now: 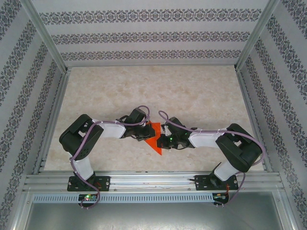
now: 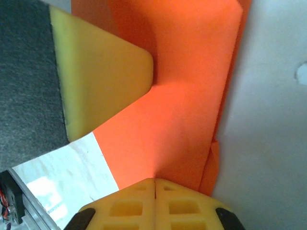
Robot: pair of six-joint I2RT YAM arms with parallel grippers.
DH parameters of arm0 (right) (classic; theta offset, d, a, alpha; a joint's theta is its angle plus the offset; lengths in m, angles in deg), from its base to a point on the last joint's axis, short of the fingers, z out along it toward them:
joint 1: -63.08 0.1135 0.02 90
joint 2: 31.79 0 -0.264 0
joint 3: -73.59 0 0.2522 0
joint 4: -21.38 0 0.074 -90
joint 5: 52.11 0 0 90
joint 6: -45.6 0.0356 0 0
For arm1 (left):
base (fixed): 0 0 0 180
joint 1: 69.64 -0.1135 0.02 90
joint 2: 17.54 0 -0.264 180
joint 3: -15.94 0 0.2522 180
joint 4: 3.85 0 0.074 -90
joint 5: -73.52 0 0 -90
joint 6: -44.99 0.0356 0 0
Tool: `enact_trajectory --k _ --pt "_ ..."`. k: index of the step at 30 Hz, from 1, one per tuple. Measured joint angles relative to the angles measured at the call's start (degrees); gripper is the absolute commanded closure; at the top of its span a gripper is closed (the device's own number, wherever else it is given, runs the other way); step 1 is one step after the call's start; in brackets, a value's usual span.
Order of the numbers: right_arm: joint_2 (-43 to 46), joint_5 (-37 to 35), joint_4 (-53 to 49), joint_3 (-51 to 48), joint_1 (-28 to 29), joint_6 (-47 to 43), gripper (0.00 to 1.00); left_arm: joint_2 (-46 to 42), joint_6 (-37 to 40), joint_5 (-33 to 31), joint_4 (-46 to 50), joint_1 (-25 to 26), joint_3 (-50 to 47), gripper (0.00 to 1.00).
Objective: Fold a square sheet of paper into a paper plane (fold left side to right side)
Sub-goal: Fourth fold the wing at the center of the table.
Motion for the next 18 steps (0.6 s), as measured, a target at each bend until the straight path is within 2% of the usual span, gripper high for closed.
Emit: enact_trajectory --k 18 --pt "-2.34 -1.51 -5.33 4.57 1.49 -2.95 1.00 3.26 5.05 1.62 1.31 -3.21 3.82 0.91"
